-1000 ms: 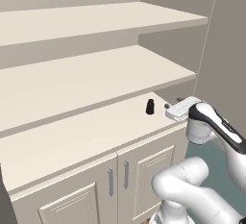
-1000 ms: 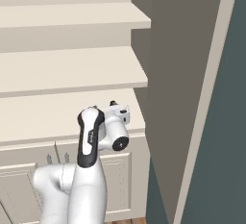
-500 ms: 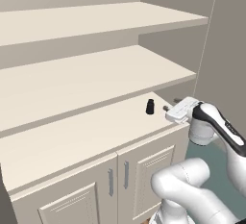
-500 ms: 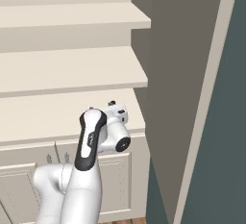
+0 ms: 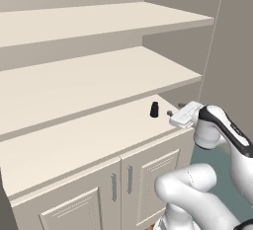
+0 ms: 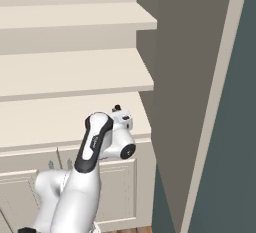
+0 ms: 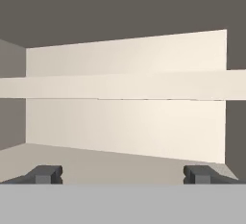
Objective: Retrieve the bottle and the shaker from the cabinet and place them next to the mixing bowl on the counter. Then add garlic from the fridge to the mixing bowl.
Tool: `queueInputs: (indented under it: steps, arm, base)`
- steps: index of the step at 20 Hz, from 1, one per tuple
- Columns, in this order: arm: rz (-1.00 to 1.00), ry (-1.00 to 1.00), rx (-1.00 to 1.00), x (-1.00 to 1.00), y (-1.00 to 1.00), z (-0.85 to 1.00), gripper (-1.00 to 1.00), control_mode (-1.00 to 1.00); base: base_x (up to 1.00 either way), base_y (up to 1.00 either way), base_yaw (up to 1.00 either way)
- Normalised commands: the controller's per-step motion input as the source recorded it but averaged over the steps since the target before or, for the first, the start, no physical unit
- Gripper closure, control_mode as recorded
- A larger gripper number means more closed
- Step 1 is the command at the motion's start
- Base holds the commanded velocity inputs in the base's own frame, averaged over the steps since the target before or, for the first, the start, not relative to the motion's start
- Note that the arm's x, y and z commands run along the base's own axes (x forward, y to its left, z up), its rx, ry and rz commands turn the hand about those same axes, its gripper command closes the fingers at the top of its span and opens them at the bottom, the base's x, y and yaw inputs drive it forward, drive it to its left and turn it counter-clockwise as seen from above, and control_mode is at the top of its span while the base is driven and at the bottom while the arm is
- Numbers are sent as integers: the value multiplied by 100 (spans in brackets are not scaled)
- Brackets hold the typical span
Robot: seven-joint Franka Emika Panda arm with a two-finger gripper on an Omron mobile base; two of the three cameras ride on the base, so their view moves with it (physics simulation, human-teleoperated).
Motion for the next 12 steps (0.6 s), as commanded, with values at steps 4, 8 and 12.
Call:
queueInputs:
  steps: [4,8,12]
  arm:
    - [-7,0,0,3,17,-37,-100,-100]
    - [-6,0,0,2,16,-28,-100,-100]
    - [-5,1,0,10,16,-26,-100,-100]
  base:
    - [0,0,0]
    - [0,0,0]
    - [0,0,0]
